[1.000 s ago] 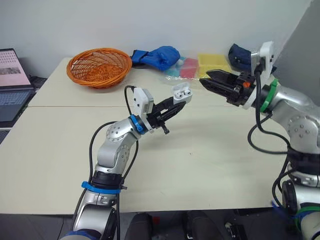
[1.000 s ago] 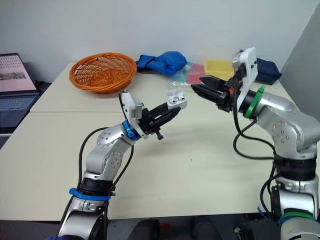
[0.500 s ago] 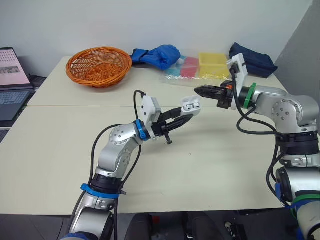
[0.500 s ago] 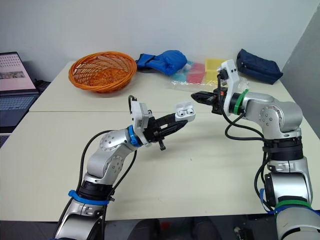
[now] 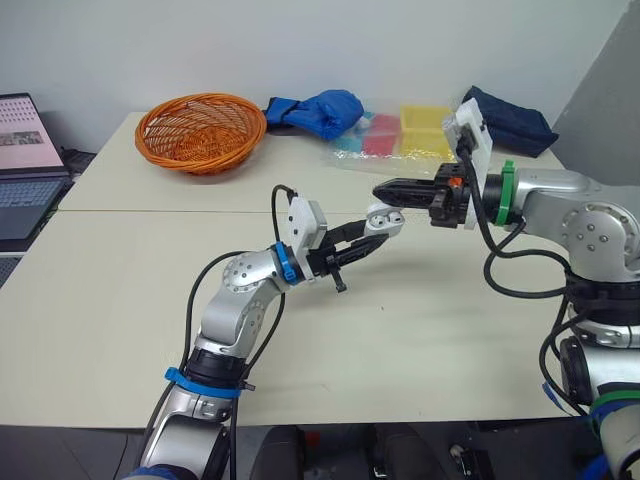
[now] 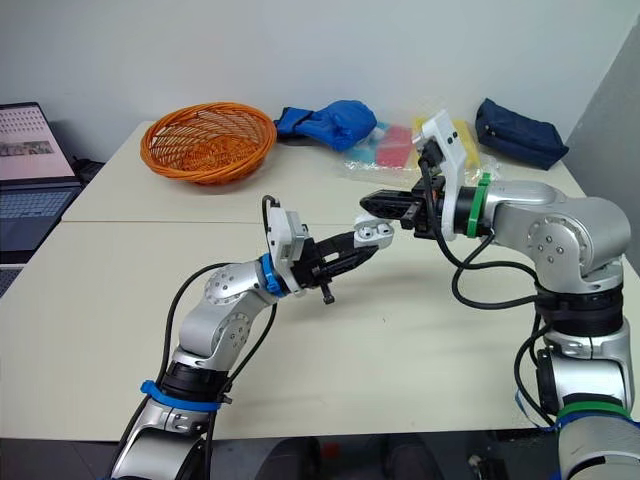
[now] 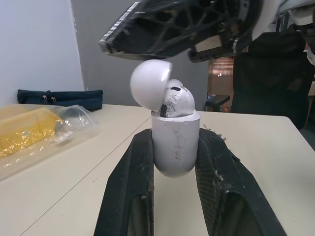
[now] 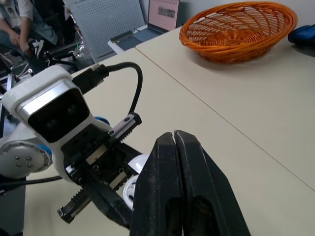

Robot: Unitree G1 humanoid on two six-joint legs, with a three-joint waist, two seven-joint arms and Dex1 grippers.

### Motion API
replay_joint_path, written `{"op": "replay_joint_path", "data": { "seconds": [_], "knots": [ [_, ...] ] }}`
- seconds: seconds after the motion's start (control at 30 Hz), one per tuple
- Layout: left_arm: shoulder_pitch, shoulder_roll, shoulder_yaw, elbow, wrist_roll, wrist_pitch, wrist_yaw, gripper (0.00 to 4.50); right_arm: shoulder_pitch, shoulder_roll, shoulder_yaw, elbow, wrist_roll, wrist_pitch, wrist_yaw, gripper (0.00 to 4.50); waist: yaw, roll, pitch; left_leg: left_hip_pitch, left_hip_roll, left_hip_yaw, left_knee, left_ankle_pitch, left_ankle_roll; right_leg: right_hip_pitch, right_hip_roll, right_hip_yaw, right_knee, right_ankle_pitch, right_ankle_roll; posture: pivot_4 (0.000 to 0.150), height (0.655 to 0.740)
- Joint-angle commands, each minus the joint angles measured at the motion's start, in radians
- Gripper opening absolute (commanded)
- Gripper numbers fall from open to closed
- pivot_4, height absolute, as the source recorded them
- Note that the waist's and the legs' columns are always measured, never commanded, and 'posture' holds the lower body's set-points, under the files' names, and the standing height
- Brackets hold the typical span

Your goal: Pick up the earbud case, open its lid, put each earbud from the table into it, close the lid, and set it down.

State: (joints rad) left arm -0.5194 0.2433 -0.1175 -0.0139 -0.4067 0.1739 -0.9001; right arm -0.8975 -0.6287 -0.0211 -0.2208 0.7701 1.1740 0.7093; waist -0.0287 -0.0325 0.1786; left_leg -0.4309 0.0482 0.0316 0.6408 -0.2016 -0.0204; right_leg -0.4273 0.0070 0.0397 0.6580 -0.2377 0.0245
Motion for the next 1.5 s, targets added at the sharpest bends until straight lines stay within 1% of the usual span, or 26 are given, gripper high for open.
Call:
{"op": "replay_joint_path", "data": {
  "seconds": [0.03,0.2,0.4,0.47,0.53,0.67,0.7,0.77,0.8,0.83,0.93,1.1,1.13,1.2,1.23,1.3,1.4,1.5],
  "knots": [
    [-0.026,-0.010,0.015,-0.029,-0.014,-0.024,0.003,0.78,0.021,-0.012,-0.011,-0.045,0.014,0.013,-0.002,0.03,0.000,0.000,0.000,0.000,0.000,0.000,0.000,0.000,0.000,0.000,0.000,0.000,0.000,0.000,0.000,0.150,0.7400],
    [-0.045,-0.024,0.017,-0.014,-0.019,-0.028,0.003,0.78,0.054,-0.022,0.003,-0.082,-0.016,-0.012,-0.020,0.03,-0.001,0.000,0.000,0.000,0.000,0.000,0.000,0.000,0.000,0.000,0.000,0.000,0.000,0.000,0.000,0.150,0.7400],
    [-0.045,-0.032,0.025,-0.008,-0.027,-0.018,0.007,0.78,0.086,-0.002,-0.039,-0.093,-0.026,-0.087,-0.049,0.03,-0.001,0.000,0.000,0.000,0.000,0.000,0.000,0.000,0.000,0.000,0.000,0.000,0.000,0.000,0.000,0.150,0.7400],
    [-0.041,-0.027,0.026,-0.010,-0.033,-0.008,0.003,0.78,0.140,-0.028,-0.065,-0.106,-0.022,-0.131,-0.009,0.03,0.000,0.000,0.000,0.000,0.000,0.000,0.000,0.000,0.000,0.000,0.000,0.000,0.000,0.000,0.000,0.150,0.7400],
    [-0.041,-0.015,0.035,-0.014,-0.048,0.020,-0.001,0.78,0.179,-0.037,-0.131,-0.121,0.029,-0.174,0.050,0.03,0.001,0.000,0.000,0.000,0.000,0.000,0.000,0.000,0.000,0.000,0.000,0.000,0.000,0.000,0.000,0.150,0.7400],
    [-0.076,0.027,0.071,-0.003,-0.120,0.158,-0.007,0.78,0.171,-0.075,-0.179,-0.113,0.022,-0.251,0.098,0.03,0.000,0.000,0.000,0.000,0.000,0.000,0.001,0.000,0.000,0.000,0.000,0.000,0.001,0.000,0.001,0.150,0.7400],
    [-0.081,0.036,0.074,-0.001,-0.129,0.180,-0.012,0.78,0.169,-0.080,-0.178,-0.113,0.019,-0.266,0.108,0.19,-0.001,0.000,0.000,0.000,0.000,0.000,0.002,0.000,0.000,0.000,0.000,0.000,0.001,0.000,0.001,0.150,0.7400],
    [-0.114,0.097,0.089,0.031,-0.174,0.336,-0.017,0.78,0.235,-0.152,-0.143,-0.144,-0.041,-0.349,0.198,0.61,-0.001,0.000,0.000,0.001,0.000,0.000,0.002,0.000,0.000,0.000,0.001,0.000,0.001,0.000,0.001,0.150,0.7400],
    [-0.132,0.137,0.101,0.051,-0.223,0.464,-0.024,0.78,0.286,-0.186,-0.123,-0.158,-0.074,-0.399,0.244,0.91,-0.002,0.000,0.000,0.001,0.000,0.000,0.002,0.000,0.000,0.000,0.001,-0.001,0.001,0.000,0.000,0.150,0.7400],
    [-0.147,0.166,0.110,0.067,-0.259,0.554,-0.030,0.78,0.319,-0.206,-0.107,-0.165,-0.097,-0.435,0.272,1.33,-0.002,0.000,0.000,0.001,0.000,-0.001,0.002,0.000,0.000,0.001,0.001,-0.001,0.001,0.000,0.000,0.150,0.7400],
    [-0.160,0.227,0.128,0.083,-0.353,0.760,-0.054,0.78,0.421,-0.209,-0.083,-0.176,-0.137,-0.533,0.312,2.34,-0.006,0.000,0.000,0.001,0.000,-0.001,0.001,0.000,0.000,0.001,0.002,-0.002,0.001,0.000,0.000,0.150,0.7400],
    [-0.131,0.227,0.167,0.142,-0.387,0.951,0.024,0.78,0.530,-0.206,-0.038,-0.150,-0.218,-0.682,0.374,4.23,-0.003,0.001,0.001,0.001,0.000,-0.001,0.002,0.000,0.000,0.000,0.001,-0.001,0.001,0.000,0.000,0.150,0.7400],
    [-0.127,0.224,0.178,0.152,-0.392,0.974,0.036,0.78,0.537,-0.205,-0.032,-0.143,-0.229,-0.701,0.381,4.46,-0.002,0.001,0.001,0.001,0.000,-0.001,0.003,0.000,0.000,0.001,0.001,-0.001,0.001,0.000,0.001,0.150,0.7400],
    [-0.118,0.209,0.214,0.168,-0.425,1.056,0.074,0.78,0.551,-0.200,-0.032,-0.124,-0.247,-0.734,0.388,4.46,-0.003,0.001,0.001,0.001,0.000,-0.001,0.003,0.000,0.000,0.001,0.001,-0.001,0.002,0.000,0.001,0.150,0.7400],
    [-0.119,0.179,0.258,0.190,-0.450,1.119,0.123,0.78,0.563,-0.196,-0.030,-0.115,-0.258,-0.756,0.396,4.46,-0.003,0.001,0.001,0.001,0.000,-0.001,0.003,0.000,0.000,0.001,0.001,-0.001,0.002,0.000,0.001,0.150,0.7400],
    [-0.105,0.121,0.304,0.224,-0.445,1.183,0.221,0.78,0.595,-0.193,-0.008,-0.103,-0.288,-0.806,0.416,4.46,-0.001,0.001,0.001,0.001,0.000,-0.001,0.004,0.000,0.000,0.001,0.001,-0.002,0.003,0.000,0.001,0.150,0.7400],
    [-0.085,0.038,0.350,0.249,-0.424,1.208,0.322,0.78,0.616,-0.167,0.034,-0.093,-0.340,-0.847,0.394,4.46,0.000,0.000,0.001,0.002,0.000,-0.002,0.003,0.000,0.000,0.002,0.001,-0.002,0.002,0.000,0.001,0.150,0.7400],
    [-0.070,0.003,0.344,0.241,-0.402,1.206,0.369,0.78,0.620,-0.162,0.061,-0.077,-0.369,-0.872,0.407,4.46,-0.004,0.000,0.001,0.003,-0.001,-0.001,0.003,0.000,0.000,0.002,0.001,0.000,0.004,0.000,0.001,0.150,0.7400]
  ]
}}
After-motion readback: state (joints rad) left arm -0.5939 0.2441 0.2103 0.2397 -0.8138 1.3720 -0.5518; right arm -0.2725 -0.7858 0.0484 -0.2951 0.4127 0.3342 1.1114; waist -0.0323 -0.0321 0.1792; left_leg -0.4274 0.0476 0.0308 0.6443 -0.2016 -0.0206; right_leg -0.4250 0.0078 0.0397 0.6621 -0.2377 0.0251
